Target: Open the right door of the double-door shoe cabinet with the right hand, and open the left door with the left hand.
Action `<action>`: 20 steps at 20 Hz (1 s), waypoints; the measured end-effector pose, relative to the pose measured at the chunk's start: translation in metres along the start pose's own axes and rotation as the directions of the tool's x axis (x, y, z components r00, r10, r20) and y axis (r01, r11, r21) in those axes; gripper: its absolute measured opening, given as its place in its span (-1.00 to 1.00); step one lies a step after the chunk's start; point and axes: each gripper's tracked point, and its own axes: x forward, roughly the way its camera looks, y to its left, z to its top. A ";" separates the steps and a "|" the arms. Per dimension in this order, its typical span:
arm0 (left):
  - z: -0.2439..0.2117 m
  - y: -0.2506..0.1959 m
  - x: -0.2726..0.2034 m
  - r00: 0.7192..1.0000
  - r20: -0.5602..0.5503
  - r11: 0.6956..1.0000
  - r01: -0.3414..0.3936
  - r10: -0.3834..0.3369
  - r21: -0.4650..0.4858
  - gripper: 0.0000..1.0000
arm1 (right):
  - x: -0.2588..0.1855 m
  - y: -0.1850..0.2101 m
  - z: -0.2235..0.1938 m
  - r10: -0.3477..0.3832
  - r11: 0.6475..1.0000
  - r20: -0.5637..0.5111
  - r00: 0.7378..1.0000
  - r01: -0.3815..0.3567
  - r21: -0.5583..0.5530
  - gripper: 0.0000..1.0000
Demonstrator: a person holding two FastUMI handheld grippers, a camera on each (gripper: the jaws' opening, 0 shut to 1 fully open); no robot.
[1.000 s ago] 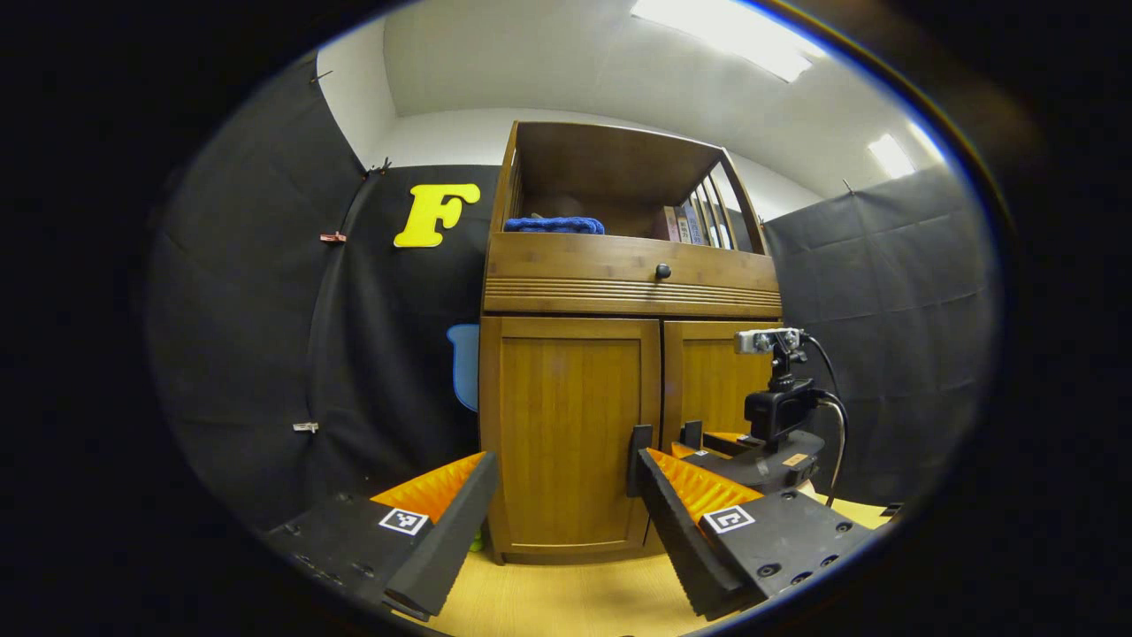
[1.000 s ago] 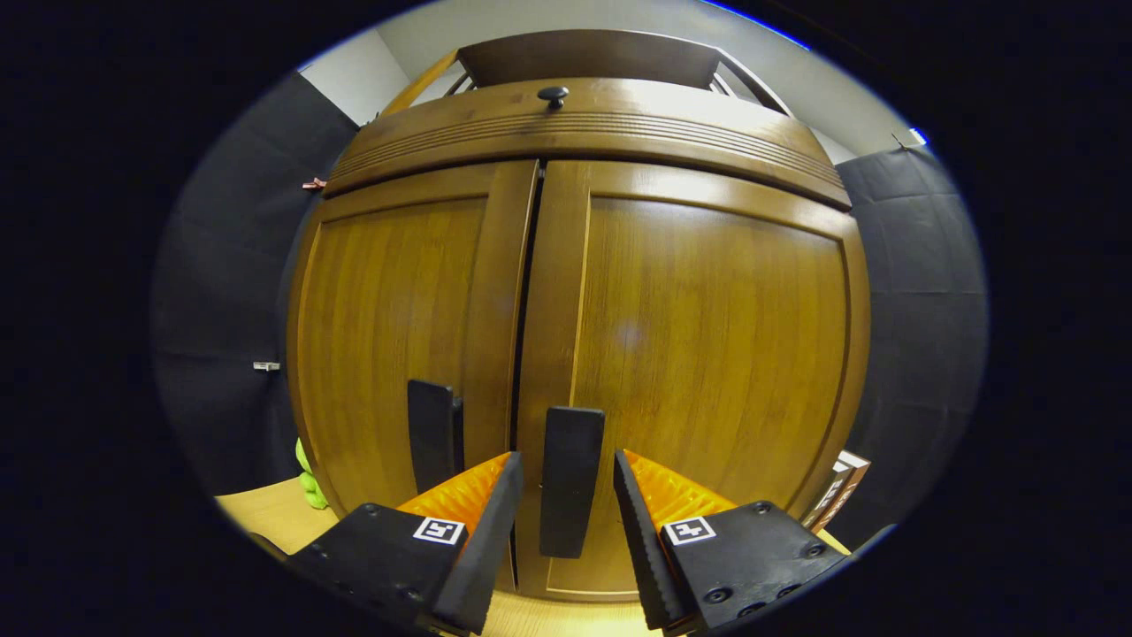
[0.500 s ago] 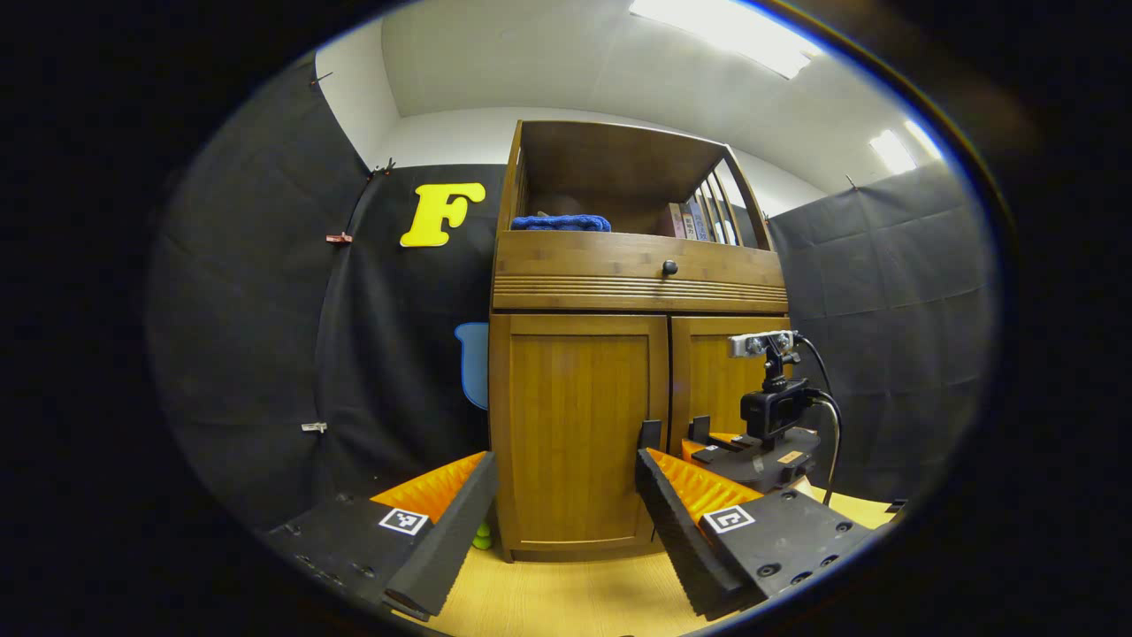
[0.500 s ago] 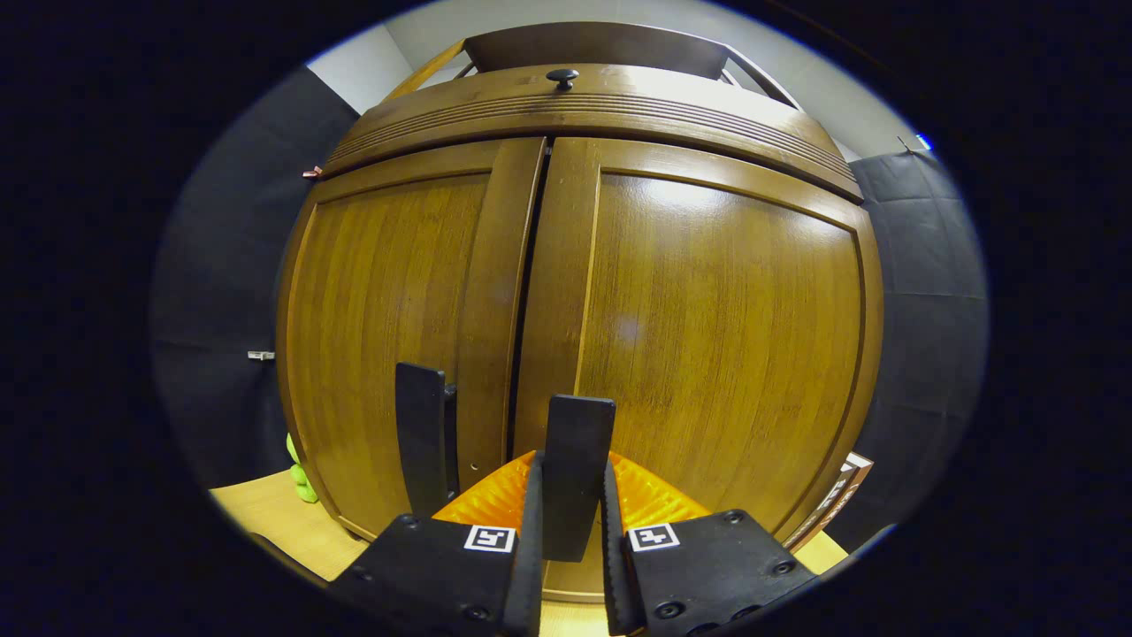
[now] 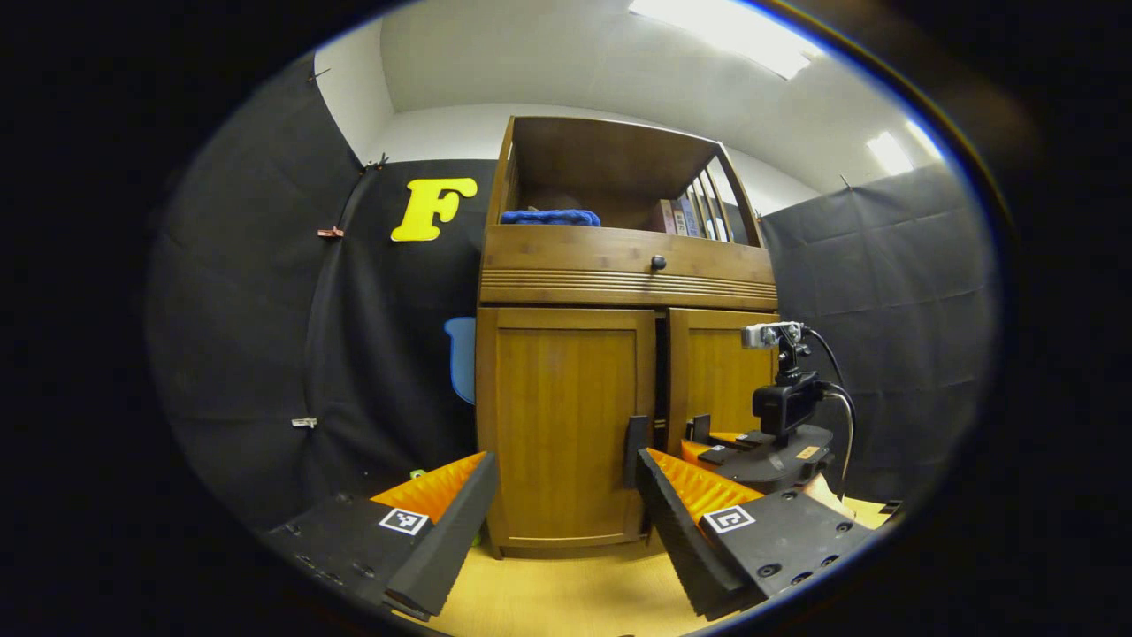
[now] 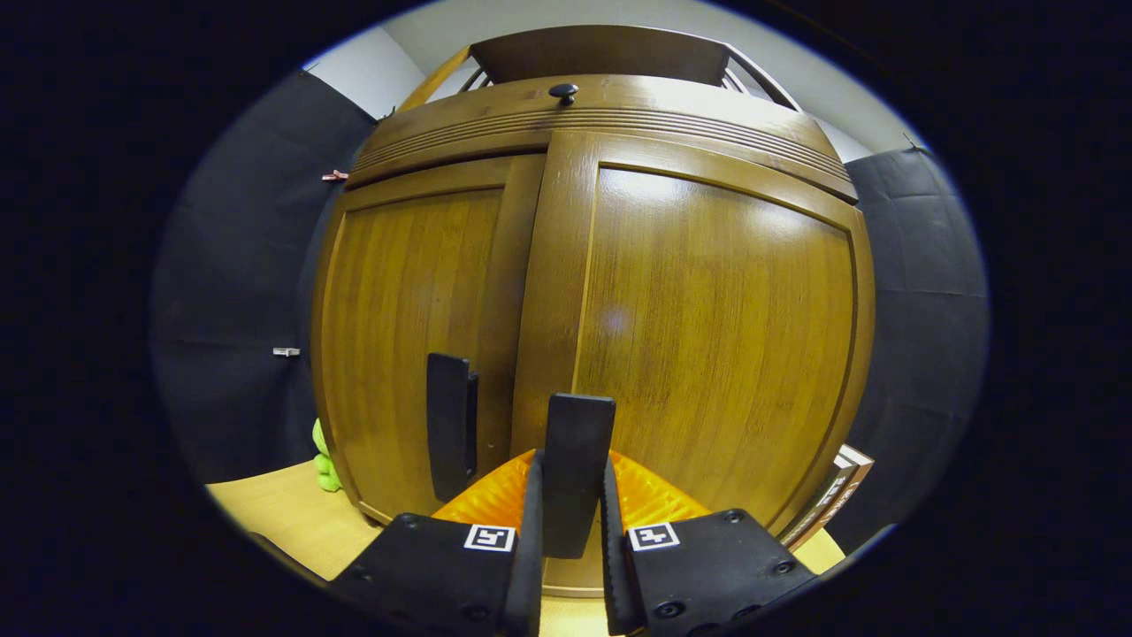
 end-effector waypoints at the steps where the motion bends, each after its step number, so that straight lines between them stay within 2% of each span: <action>1: -0.001 -0.004 0.000 1.000 -0.001 1.000 0.011 -0.011 -0.002 0.94 | -0.005 -0.001 0.000 0.006 1.000 -0.001 1.000 -0.006 -0.004 -0.36; 2: -0.001 -0.008 0.001 1.000 0.001 1.000 0.021 -0.021 -0.005 0.94 | -0.011 -0.001 0.001 0.012 1.000 -0.001 1.000 -0.012 -0.007 -0.44; 9: 0.011 -0.046 0.007 0.995 0.044 0.995 0.096 -0.094 -0.034 0.94 | -0.063 -0.011 0.002 0.051 0.998 0.004 0.999 -0.051 -0.026 -0.44; 10: 0.011 -0.051 0.009 0.994 0.046 0.994 0.105 -0.104 -0.036 0.94 | -0.071 -0.014 0.002 0.057 0.998 0.001 0.998 -0.057 -0.027 -0.36; 13: 0.010 -0.067 0.012 0.990 0.049 0.990 0.134 -0.132 -0.042 0.94 | -0.092 -0.024 0.003 0.070 0.997 -0.003 0.998 -0.070 -0.021 -0.36; 14: 0.010 -0.073 0.012 0.989 0.048 0.989 0.144 -0.142 -0.044 0.94 | -0.099 -0.028 0.003 0.071 0.997 -0.003 0.997 -0.071 -0.020 -0.44; 16: 0.010 -0.086 0.014 0.985 0.048 0.985 0.167 -0.165 -0.046 0.94 | -0.114 -0.036 0.002 0.069 0.997 0.000 0.998 -0.069 -0.016 -0.44; 17: 0.009 -0.092 0.014 0.983 0.047 0.983 0.179 -0.177 -0.047 0.94 | -0.121 -0.041 0.003 0.067 0.998 -0.001 0.998 -0.067 -0.014 -0.36; 18: 0.010 -0.098 0.015 0.981 0.046 0.980 0.191 -0.189 -0.046 0.94 | -0.127 -0.045 0.003 0.065 0.998 0.000 0.998 -0.065 -0.011 -0.44; 20: 0.010 -0.111 0.016 0.976 0.046 0.976 0.214 -0.212 -0.047 0.94 | -0.138 -0.052 0.002 0.062 0.998 -0.002 0.998 -0.062 -0.013 -0.36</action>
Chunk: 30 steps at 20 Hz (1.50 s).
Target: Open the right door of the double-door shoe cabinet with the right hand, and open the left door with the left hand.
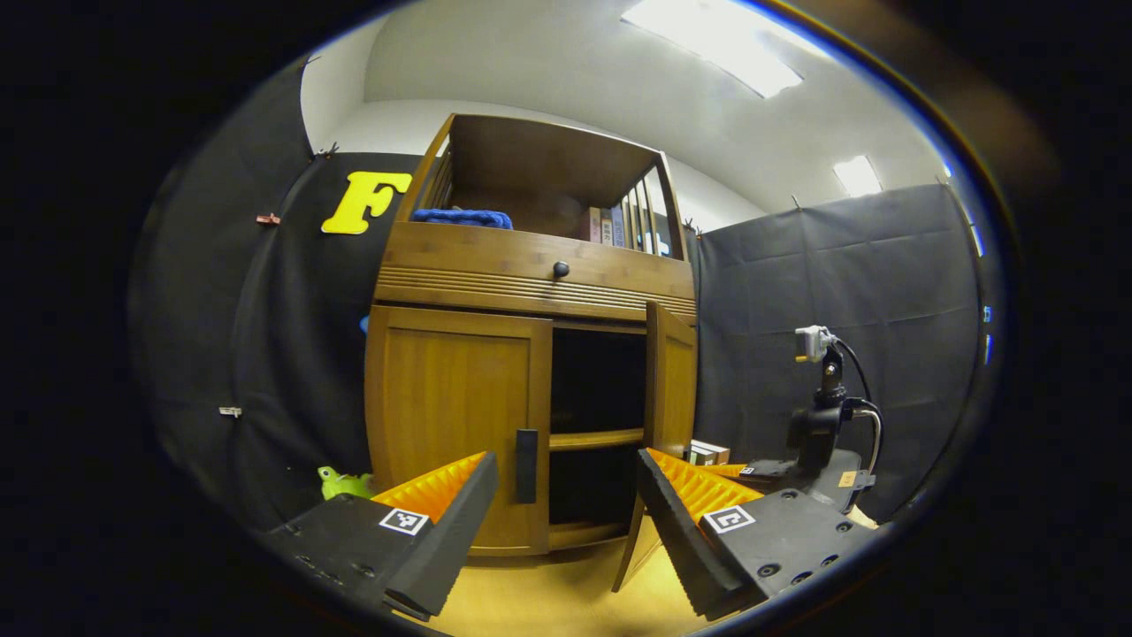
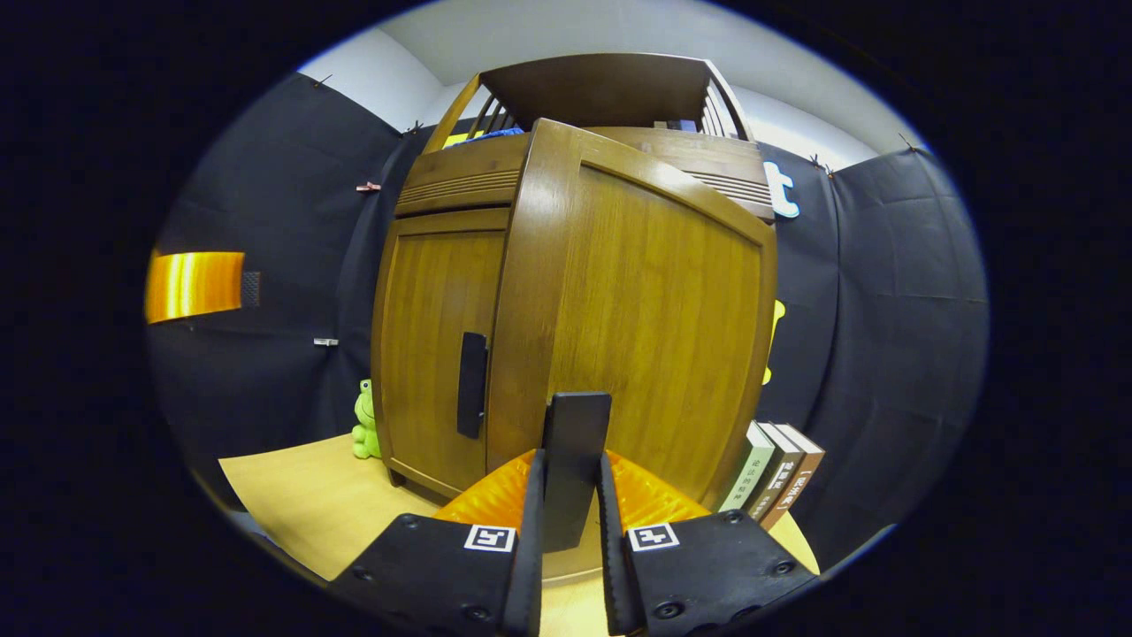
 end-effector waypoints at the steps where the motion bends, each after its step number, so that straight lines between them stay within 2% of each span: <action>1: -0.002 -0.006 0.002 1.000 0.000 1.000 0.010 -0.010 -0.002 0.94 | -0.005 -0.004 0.000 -0.001 1.000 -0.002 1.000 0.001 -0.004 -0.37; 3: -0.003 -0.017 0.003 1.000 -0.001 1.000 0.031 -0.031 -0.006 0.94 | -0.014 -0.011 -0.001 -0.007 1.000 -0.004 1.000 0.007 -0.012 -0.37; 4: -0.003 -0.022 0.004 0.999 -0.002 0.999 0.040 -0.040 -0.006 0.94 | -0.018 -0.015 0.000 -0.010 1.000 -0.001 1.000 0.010 -0.013 -0.46; 5: -0.004 -0.027 0.005 0.999 -0.002 0.999 0.049 -0.049 -0.007 0.94 | -0.023 -0.019 0.000 -0.014 1.000 0.000 1.000 0.014 -0.013 -0.37; 6: -0.004 -0.032 0.006 0.998 -0.001 0.998 0.056 -0.056 -0.007 0.94 | -0.027 -0.022 0.000 -0.017 1.000 0.003 1.000 0.017 -0.013 -0.46; 7: -0.004 -0.035 0.008 0.998 0.000 0.998 0.062 -0.062 -0.009 0.94 | -0.032 -0.026 0.000 -0.020 1.000 0.002 1.000 0.020 -0.011 -0.37; 8: -0.004 -0.039 0.009 0.998 0.000 0.998 0.069 -0.069 -0.010 0.94 | -0.035 -0.030 0.000 -0.024 1.000 0.001 1.000 0.024 -0.009 -0.46; 9: -0.005 -0.043 0.011 0.997 0.001 0.997 0.074 -0.074 -0.012 0.94 | -0.039 -0.034 -0.001 -0.028 1.000 -0.001 1.000 0.028 -0.007 -0.37; 10: -0.005 -0.047 0.011 0.997 0.001 0.997 0.080 -0.080 -0.013 0.94 | -0.042 -0.038 -0.001 -0.033 0.999 -0.001 0.999 0.033 -0.008 -0.46; 11: -0.006 -0.050 0.013 0.996 0.000 0.996 0.086 -0.086 -0.015 0.94 | -0.045 -0.042 0.000 -0.040 0.999 -0.003 0.999 0.040 -0.012 -0.37; 12: -0.007 -0.054 0.014 0.996 -0.002 0.996 0.092 -0.092 -0.016 0.94 | -0.049 -0.046 -0.001 -0.047 0.999 -0.007 0.999 0.047 -0.019 -0.37; 13: -0.008 -0.057 0.014 0.995 -0.004 0.995 0.096 -0.096 -0.017 0.94 | -0.051 -0.050 -0.003 -0.056 0.998 -0.013 0.998 0.055 -0.025 -0.47; 14: -0.008 -0.059 0.015 0.995 -0.006 0.995 0.100 -0.100 -0.017 0.94 | -0.054 -0.054 -0.006 -0.063 0.998 -0.019 0.998 0.063 -0.028 -0.39; 15: -0.009 -0.062 0.016 0.995 -0.008 0.995 0.103 -0.103 -0.017 0.93 | -0.056 -0.057 -0.008 -0.069 0.997 -0.024 0.997 0.068 -0.026 -0.39; 16: -0.009 -0.064 0.017 0.994 -0.009 0.994 0.107 -0.107 -0.019 0.93 | -0.058 -0.060 -0.008 -0.072 0.997 -0.027 0.997 0.071 -0.020 -0.47; 17: -0.011 -0.066 0.018 0.994 -0.011 0.994 0.110 -0.110 -0.020 0.94 | -0.060 -0.062 -0.008 -0.076 0.997 -0.028 0.997 0.076 -0.013 -0.41; 19: -0.011 -0.070 0.019 0.993 -0.013 0.993 0.116 -0.116 -0.021 0.94 | -0.065 -0.071 -0.008 -0.092 0.996 -0.031 0.995 0.092 -0.010 -0.46; 22: -0.009 -0.073 0.018 0.993 -0.005 0.992 0.122 -0.122 -0.028 0.94 | -0.072 -0.086 -0.009 -0.134 0.991 -0.035 0.990 0.133 -0.020 -0.51; 27: -0.010 -0.077 0.021 0.992 -0.003 0.992 0.123 -0.123 -0.036 0.94 | -0.088 -0.129 -0.013 -0.265 0.963 -0.048 0.963 0.261 -0.063 -0.51; 28: -0.010 -0.078 0.021 0.992 -0.004 0.992 0.124 -0.124 -0.036 0.94 | -0.091 -0.135 -0.011 -0.276 0.960 -0.047 0.960 0.274 -0.059 -0.59; 30: -0.010 -0.082 0.022 0.992 -0.007 0.991 0.127 -0.128 -0.038 0.94 | -0.099 -0.144 -0.011 -0.289 0.957 -0.055 0.956 0.287 -0.040 -0.60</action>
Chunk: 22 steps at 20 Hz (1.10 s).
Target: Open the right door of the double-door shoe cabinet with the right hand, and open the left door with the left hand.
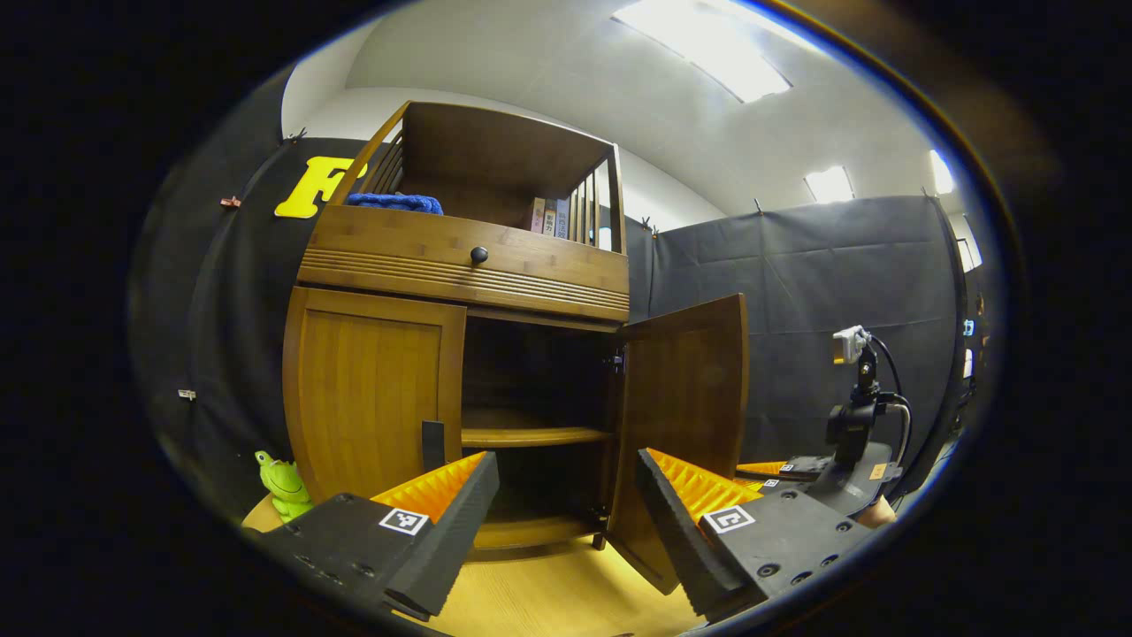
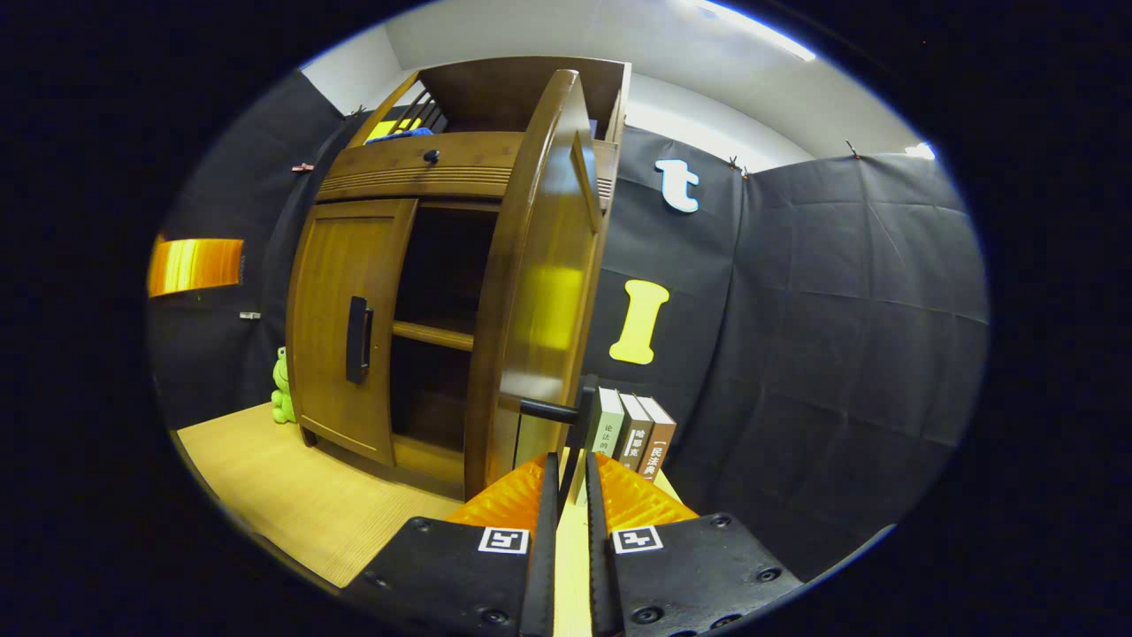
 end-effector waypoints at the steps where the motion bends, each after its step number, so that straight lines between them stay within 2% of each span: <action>1: -0.001 -0.002 0.001 1.000 -0.002 1.000 0.003 -0.003 0.001 0.94 | -0.002 -0.005 -0.001 -0.008 1.000 -0.002 1.000 0.008 0.004 -0.60; 7: -0.007 -0.008 0.001 1.000 -0.017 1.000 0.013 -0.012 0.017 0.94 | -0.020 -0.034 0.006 -0.097 0.995 0.032 0.995 0.098 -0.020 -0.60; 11: -0.007 -0.008 -0.001 1.000 -0.020 1.000 0.013 -0.012 0.010 0.94 | -0.032 -0.058 0.015 -0.192 0.980 0.067 0.979 0.194 -0.031 -0.61; 12: -0.007 -0.006 -0.001 1.000 -0.018 1.000 0.009 -0.008 0.010 0.94 | -0.038 -0.062 0.021 -0.197 0.980 0.082 0.977 0.199 -0.020 -0.61; 16: -0.010 0.005 -0.001 0.999 -0.028 1.000 -0.015 0.015 0.009 0.94 | -0.053 -0.049 0.047 -0.187 0.982 0.155 0.970 0.187 0.016 -0.51; 17: -0.011 0.010 -0.001 0.999 -0.032 1.000 -0.028 0.028 0.014 0.94 | -0.055 -0.038 0.053 -0.161 0.987 0.171 0.972 0.160 0.023 -0.51; 18: -0.013 0.030 -0.003 0.996 -0.033 0.996 -0.078 0.079 0.032 0.94 | -0.063 -0.004 0.071 -0.075 0.997 0.213 0.974 0.066 0.045 -0.51; 19: -0.012 0.040 -0.003 0.994 -0.029 0.994 -0.105 0.106 0.042 0.93 | -0.062 0.008 0.077 -0.038 0.999 0.230 0.973 0.029 0.044 -0.46; 22: -0.011 0.070 0.004 0.984 -0.014 0.981 -0.178 0.180 0.076 0.94 | -0.059 0.046 0.098 0.065 0.995 0.277 0.959 -0.084 0.056 0.38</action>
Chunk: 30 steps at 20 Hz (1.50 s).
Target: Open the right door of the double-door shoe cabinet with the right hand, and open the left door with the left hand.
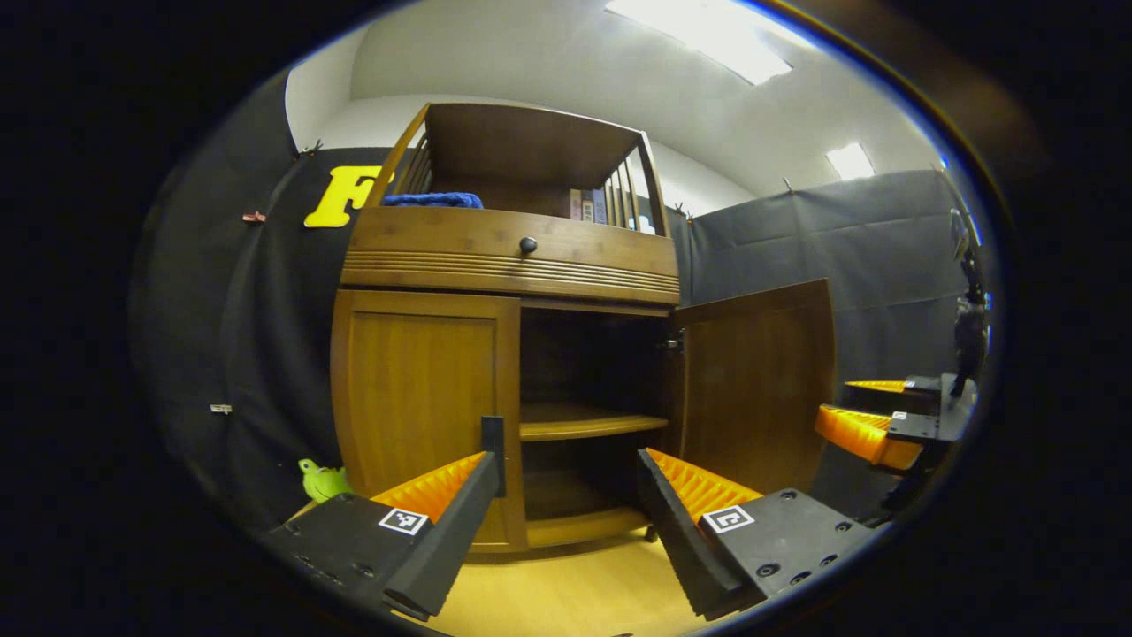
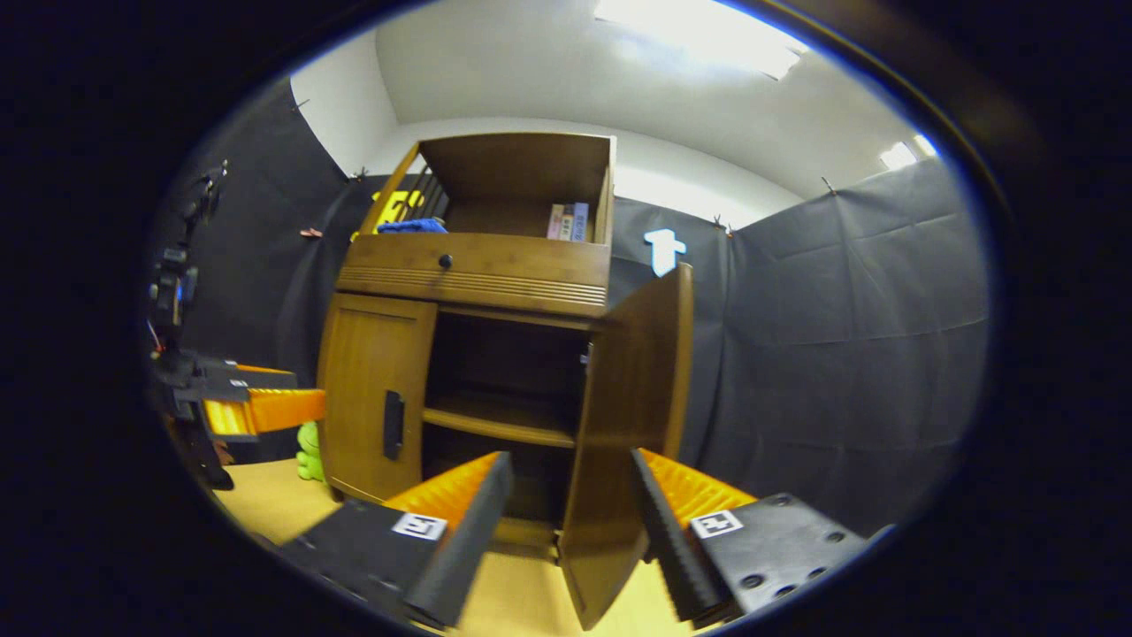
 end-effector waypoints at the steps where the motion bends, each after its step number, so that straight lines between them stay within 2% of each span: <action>1: -0.002 0.008 0.008 1.000 0.002 1.000 -0.015 0.015 0.005 0.94 | -0.003 0.010 0.008 0.022 1.000 0.012 1.000 -0.022 0.007 0.66; 2: -0.005 0.015 0.016 1.000 0.002 1.000 -0.028 0.027 0.009 0.94 | 0.001 0.020 0.013 0.042 0.999 0.026 0.999 -0.042 0.008 0.94; 8: -0.033 0.037 0.087 0.998 0.004 0.997 -0.064 0.064 0.047 0.89 | 0.014 0.052 0.028 0.100 0.995 0.076 0.992 -0.098 -0.023 0.94; 17: -0.075 0.069 0.173 0.990 0.001 0.989 -0.140 0.140 0.038 0.73 | 0.044 0.046 0.010 0.113 0.994 0.073 0.991 -0.112 -0.016 0.94; 20: -0.089 0.075 0.189 0.990 -0.016 0.990 -0.141 0.142 0.024 0.50 | 0.055 0.040 0.003 0.108 0.994 0.062 0.992 -0.108 -0.003 0.94; 23: -0.095 0.081 0.200 0.987 -0.020 0.988 -0.157 0.157 0.015 0.42 | 0.061 0.038 -0.004 0.108 0.994 0.046 0.993 -0.108 -0.011 0.94; 25: -0.099 0.087 0.206 0.985 -0.025 0.985 -0.170 0.171 0.017 0.24 | 0.063 0.035 -0.007 0.106 0.994 0.041 0.994 -0.105 -0.019 0.90; 29: -0.103 0.084 0.210 0.988 -0.030 0.988 -0.151 0.151 0.023 -0.26 | 0.067 0.029 -0.012 0.095 0.995 0.031 0.995 -0.095 -0.006 0.94; 30: -0.102 0.084 0.209 0.988 -0.027 0.989 -0.149 0.150 0.021 -0.33 | 0.067 0.027 -0.014 0.093 0.996 0.025 0.995 -0.093 -0.001 0.94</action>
